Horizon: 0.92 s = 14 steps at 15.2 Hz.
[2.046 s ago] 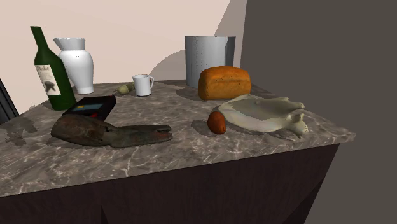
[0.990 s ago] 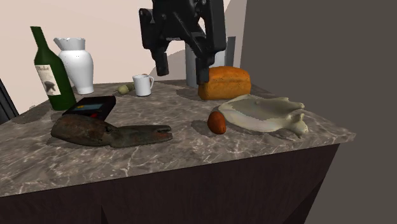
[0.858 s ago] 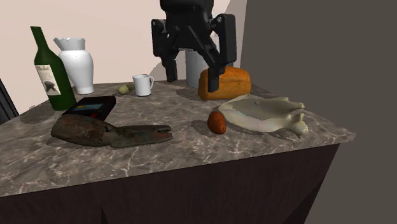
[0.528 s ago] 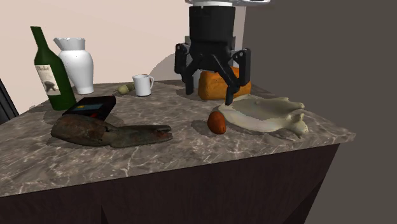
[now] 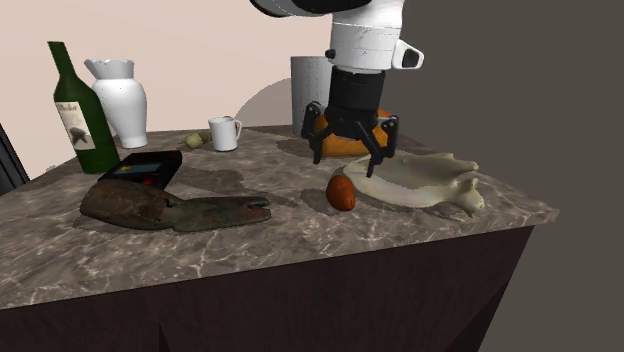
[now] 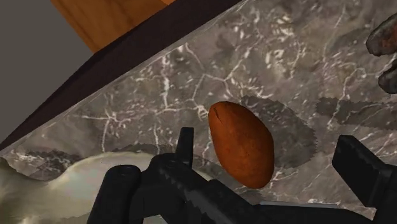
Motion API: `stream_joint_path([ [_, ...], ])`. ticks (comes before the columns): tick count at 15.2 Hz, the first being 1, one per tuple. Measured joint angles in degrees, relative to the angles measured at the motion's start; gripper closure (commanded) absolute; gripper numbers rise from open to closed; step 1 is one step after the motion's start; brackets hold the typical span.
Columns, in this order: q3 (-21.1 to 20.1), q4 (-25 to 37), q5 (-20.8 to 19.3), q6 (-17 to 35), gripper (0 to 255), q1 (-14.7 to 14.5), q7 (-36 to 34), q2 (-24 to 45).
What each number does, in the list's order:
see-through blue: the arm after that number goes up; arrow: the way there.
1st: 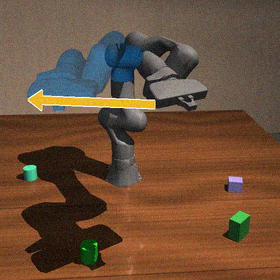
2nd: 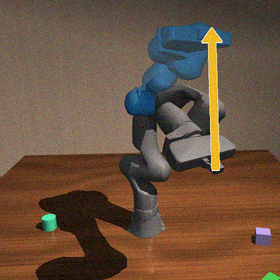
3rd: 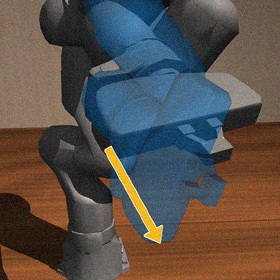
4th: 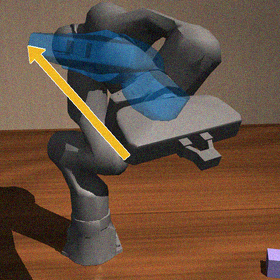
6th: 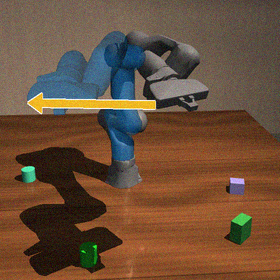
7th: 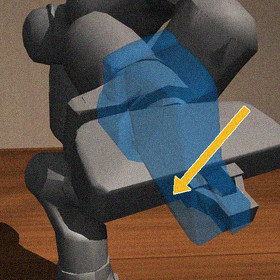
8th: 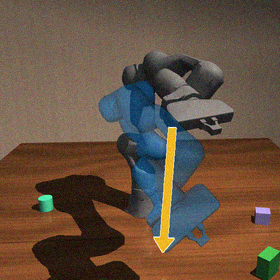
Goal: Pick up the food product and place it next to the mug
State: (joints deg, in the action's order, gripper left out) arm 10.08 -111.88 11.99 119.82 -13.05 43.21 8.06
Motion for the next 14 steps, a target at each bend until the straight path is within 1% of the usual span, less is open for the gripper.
stream_joint_path([
  [5, -2.3, 8.8, 3.9, -0.3, 0, 0.0, 6.3, 10.0],
  [6, -2.6, 9.5, 4.3, 0.0, 0, 0.0, 6.9, 11.1],
  [14, -3.5, 8.4, 5.5, 4.3, 0, -0.4, 8.0, 14.4],
])
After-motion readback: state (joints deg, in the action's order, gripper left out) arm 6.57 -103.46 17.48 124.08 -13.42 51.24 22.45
